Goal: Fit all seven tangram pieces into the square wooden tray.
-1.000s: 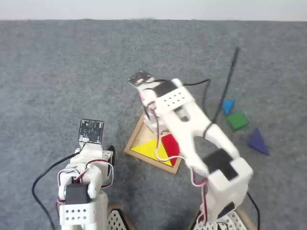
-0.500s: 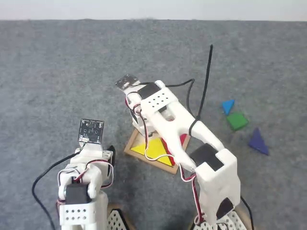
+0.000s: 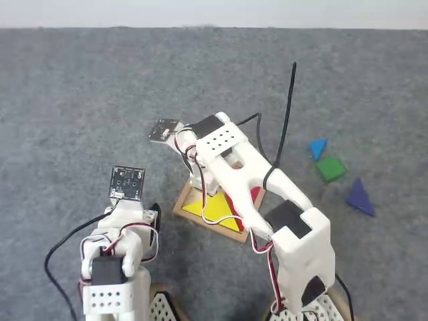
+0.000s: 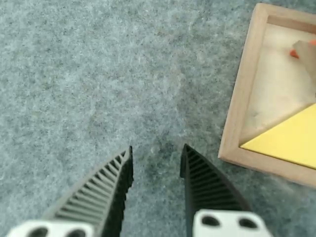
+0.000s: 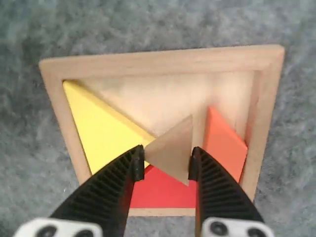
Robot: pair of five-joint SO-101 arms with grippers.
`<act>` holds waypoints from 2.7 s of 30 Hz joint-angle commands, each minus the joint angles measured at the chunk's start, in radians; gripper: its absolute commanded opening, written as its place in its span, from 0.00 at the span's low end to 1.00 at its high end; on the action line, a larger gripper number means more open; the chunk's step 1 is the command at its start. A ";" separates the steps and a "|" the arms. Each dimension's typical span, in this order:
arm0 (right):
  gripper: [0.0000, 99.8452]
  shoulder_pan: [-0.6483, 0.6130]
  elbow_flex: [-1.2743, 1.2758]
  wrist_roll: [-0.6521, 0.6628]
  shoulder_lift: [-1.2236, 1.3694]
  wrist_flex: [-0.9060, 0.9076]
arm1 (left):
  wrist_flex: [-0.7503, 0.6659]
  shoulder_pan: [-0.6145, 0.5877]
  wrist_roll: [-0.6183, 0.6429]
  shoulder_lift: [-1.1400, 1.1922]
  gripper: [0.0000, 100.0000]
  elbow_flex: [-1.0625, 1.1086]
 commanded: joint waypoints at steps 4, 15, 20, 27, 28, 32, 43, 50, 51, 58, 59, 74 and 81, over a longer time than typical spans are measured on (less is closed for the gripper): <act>0.15 -0.007 -0.051 0.032 -0.012 0.022 | 0.009 0.002 -0.006 -0.028 0.15 -0.008; 0.26 -0.005 -0.051 0.041 -0.012 0.028 | 0.009 0.002 -0.006 -0.028 0.15 -0.008; 0.23 -0.008 -0.058 0.034 -0.021 0.018 | 0.009 0.002 -0.006 -0.028 0.15 -0.008; 0.20 -0.065 -0.104 -0.092 0.050 -0.097 | 0.009 0.002 -0.006 -0.028 0.15 -0.008; 0.20 -0.065 -0.104 -0.092 0.076 -0.107 | 0.009 0.002 -0.006 -0.028 0.15 -0.008; 0.20 -0.030 -0.140 -0.094 0.139 -0.097 | 0.009 0.002 -0.006 -0.028 0.15 -0.008; 0.20 0.036 -0.169 -0.083 0.136 -0.059 | 0.009 0.002 -0.006 -0.028 0.15 -0.008; 0.20 -0.062 -0.163 -0.074 0.002 -0.059 | 0.009 0.002 -0.006 -0.028 0.15 -0.008; 0.20 -0.077 -0.161 -0.074 -0.021 -0.058 | 0.009 0.002 -0.006 -0.028 0.15 -0.008; 0.20 -0.130 -0.097 -0.112 0.016 -0.077 | 0.009 0.002 -0.006 -0.028 0.15 -0.008; 0.20 -0.128 -0.098 -0.118 0.042 -0.077 | 0.009 0.002 -0.006 -0.028 0.15 -0.008; 0.10 0.051 -0.120 -0.181 0.131 -0.067 | 0.009 0.002 -0.006 -0.028 0.15 -0.008; 0.10 0.085 -0.120 -0.178 0.125 -0.058 | 0.009 0.002 -0.006 -0.028 0.15 -0.008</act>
